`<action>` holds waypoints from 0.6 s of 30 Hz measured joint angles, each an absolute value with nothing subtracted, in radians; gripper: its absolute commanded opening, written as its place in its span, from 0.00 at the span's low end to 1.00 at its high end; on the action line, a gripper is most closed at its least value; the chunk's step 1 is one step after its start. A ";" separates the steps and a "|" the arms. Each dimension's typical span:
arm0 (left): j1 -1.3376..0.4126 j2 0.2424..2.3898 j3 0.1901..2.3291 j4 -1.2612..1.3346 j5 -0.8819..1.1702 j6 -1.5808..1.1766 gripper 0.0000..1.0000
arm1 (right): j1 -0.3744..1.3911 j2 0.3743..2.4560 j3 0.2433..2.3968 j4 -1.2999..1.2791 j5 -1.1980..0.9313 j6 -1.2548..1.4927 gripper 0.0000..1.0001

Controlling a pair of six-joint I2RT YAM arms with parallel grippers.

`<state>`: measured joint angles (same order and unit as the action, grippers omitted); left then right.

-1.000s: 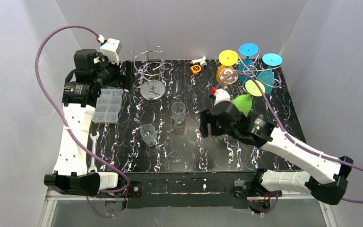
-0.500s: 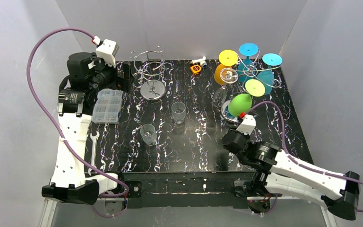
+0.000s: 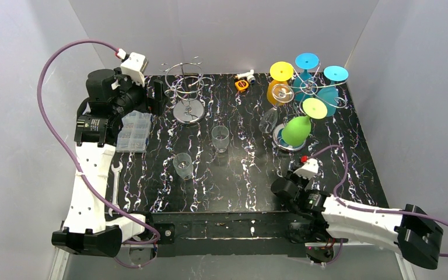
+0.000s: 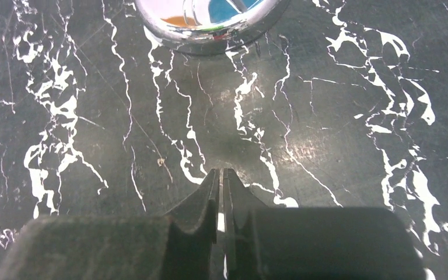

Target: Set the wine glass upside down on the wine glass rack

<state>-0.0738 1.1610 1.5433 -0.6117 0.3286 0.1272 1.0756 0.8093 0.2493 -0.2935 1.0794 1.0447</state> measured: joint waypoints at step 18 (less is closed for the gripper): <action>-0.074 1.160 1.505 -0.546 0.370 0.150 0.98 | 0.850 1.212 0.151 0.368 1.060 0.929 0.31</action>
